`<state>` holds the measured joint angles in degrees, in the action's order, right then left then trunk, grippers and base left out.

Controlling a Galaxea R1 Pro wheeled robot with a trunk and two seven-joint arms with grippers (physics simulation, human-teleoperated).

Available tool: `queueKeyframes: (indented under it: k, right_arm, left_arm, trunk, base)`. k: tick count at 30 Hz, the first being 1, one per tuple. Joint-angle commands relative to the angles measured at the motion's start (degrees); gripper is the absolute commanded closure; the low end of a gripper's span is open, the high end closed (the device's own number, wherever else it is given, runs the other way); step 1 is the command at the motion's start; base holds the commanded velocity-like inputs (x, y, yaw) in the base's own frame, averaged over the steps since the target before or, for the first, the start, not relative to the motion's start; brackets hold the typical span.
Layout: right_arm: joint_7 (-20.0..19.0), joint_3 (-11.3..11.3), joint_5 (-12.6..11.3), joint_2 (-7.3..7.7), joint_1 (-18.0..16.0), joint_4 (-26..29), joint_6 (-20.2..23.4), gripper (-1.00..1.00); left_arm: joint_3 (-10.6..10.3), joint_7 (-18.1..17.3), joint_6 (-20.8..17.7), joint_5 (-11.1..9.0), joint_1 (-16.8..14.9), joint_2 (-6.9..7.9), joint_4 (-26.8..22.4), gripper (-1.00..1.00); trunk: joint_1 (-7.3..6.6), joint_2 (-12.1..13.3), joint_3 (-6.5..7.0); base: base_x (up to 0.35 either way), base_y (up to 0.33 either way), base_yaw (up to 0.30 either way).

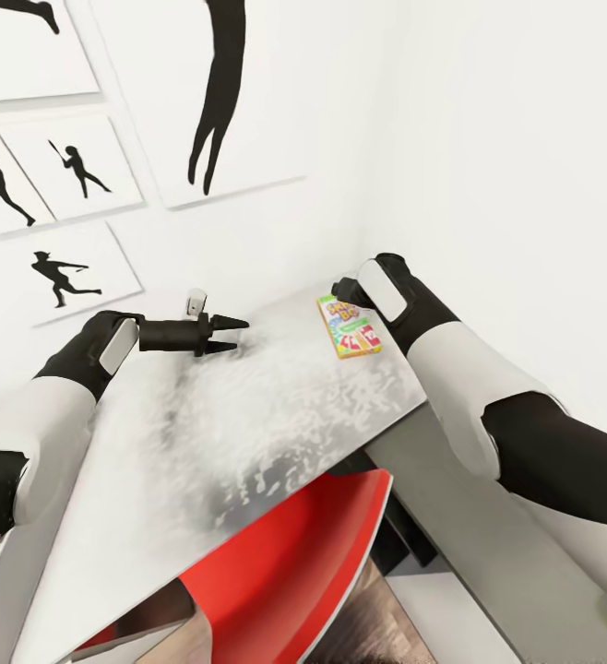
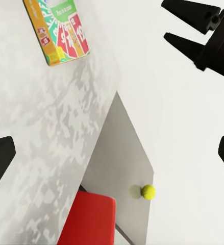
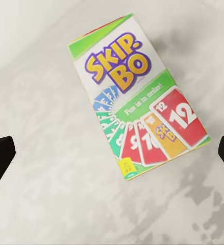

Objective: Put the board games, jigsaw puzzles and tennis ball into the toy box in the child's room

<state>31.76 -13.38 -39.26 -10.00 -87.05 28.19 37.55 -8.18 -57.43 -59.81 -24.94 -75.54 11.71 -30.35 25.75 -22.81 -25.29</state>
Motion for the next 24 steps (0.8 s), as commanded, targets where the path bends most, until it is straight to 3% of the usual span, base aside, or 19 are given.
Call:
queueKeyframes:
  k: [1, 14, 24]
  right_arm:
    - [0.5, -0.2, -0.5, 0.00, -0.6, 0.0, 0.2, -1.00]
    - [0.6, -0.1, -0.6, 0.00, -5.3, -0.5, 3.3, -1.00]
    - [0.6, -0.4, -0.6, 0.00, -5.8, -0.6, 4.1, -1.00]
  left_arm:
    - [-0.3, -0.2, -0.2, -0.1, -0.1, 0.07, 0.0, -1.00]
    - [-0.3, -0.2, -0.2, -0.1, 0.0, 0.07, 0.0, -1.00]
    - [-0.3, -0.2, -0.2, -0.1, -0.1, 0.07, 0.0, -1.00]
  trunk:
    - [0.03, -0.1, -0.19]
    - [0.03, -0.1, -1.41]
    - [0.03, -0.1, -2.35]
  base:
    - [0.000, 0.000, -0.068]
    - [0.000, 0.000, -0.015]
    - [0.000, 0.000, 0.000]
